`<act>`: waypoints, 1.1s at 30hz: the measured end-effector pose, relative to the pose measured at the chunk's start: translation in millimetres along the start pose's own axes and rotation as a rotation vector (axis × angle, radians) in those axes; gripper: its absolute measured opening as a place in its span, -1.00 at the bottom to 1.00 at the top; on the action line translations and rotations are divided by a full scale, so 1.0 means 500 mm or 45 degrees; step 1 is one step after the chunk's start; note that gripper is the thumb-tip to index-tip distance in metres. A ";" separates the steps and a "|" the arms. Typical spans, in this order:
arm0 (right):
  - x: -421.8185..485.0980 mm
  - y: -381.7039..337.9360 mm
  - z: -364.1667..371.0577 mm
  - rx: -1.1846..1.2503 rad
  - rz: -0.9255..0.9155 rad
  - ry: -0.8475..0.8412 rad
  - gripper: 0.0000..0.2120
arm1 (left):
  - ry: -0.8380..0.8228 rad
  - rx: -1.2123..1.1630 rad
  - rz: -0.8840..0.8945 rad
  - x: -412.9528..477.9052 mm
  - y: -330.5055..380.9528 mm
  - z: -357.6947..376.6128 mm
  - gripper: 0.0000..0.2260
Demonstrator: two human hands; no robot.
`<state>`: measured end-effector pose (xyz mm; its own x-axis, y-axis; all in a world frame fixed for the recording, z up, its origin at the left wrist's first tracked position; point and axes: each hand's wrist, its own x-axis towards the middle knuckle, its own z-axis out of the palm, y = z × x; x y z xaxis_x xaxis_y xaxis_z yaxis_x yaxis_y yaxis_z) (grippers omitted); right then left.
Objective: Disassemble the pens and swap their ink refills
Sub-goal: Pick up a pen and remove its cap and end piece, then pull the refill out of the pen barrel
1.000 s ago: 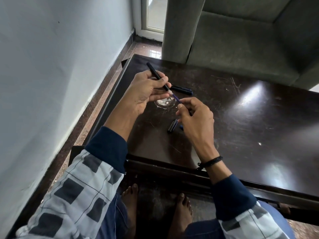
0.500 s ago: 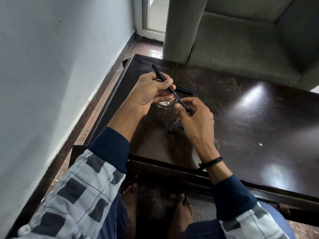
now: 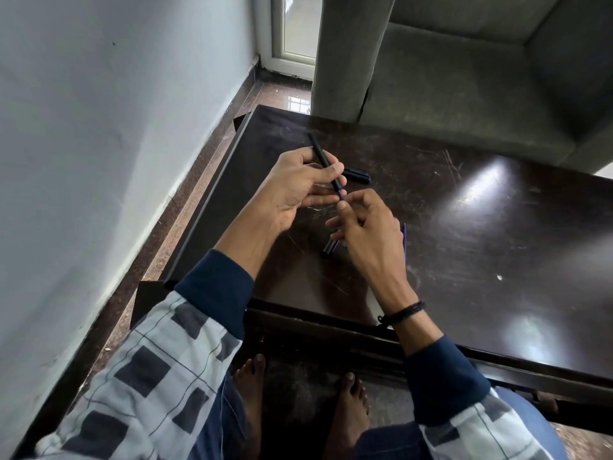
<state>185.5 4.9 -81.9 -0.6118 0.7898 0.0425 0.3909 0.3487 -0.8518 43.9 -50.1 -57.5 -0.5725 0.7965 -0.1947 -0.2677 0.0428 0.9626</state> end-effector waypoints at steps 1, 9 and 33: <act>-0.001 0.000 0.000 -0.004 -0.001 -0.004 -0.96 | -0.004 0.008 0.003 -0.001 0.001 0.000 -0.92; 0.005 0.001 -0.010 -0.028 0.009 0.051 -0.94 | 0.053 -0.032 0.005 0.005 0.008 -0.020 -0.94; 0.006 0.000 -0.015 -0.067 -0.008 0.108 -0.83 | 0.000 -0.006 -0.012 0.000 0.008 -0.012 -0.89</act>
<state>188.8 11.0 -78.1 -0.5548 0.8267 0.0936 0.4243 0.3778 -0.8229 38.1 -53.8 -54.7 -0.5702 0.7958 -0.2038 -0.2770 0.0473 0.9597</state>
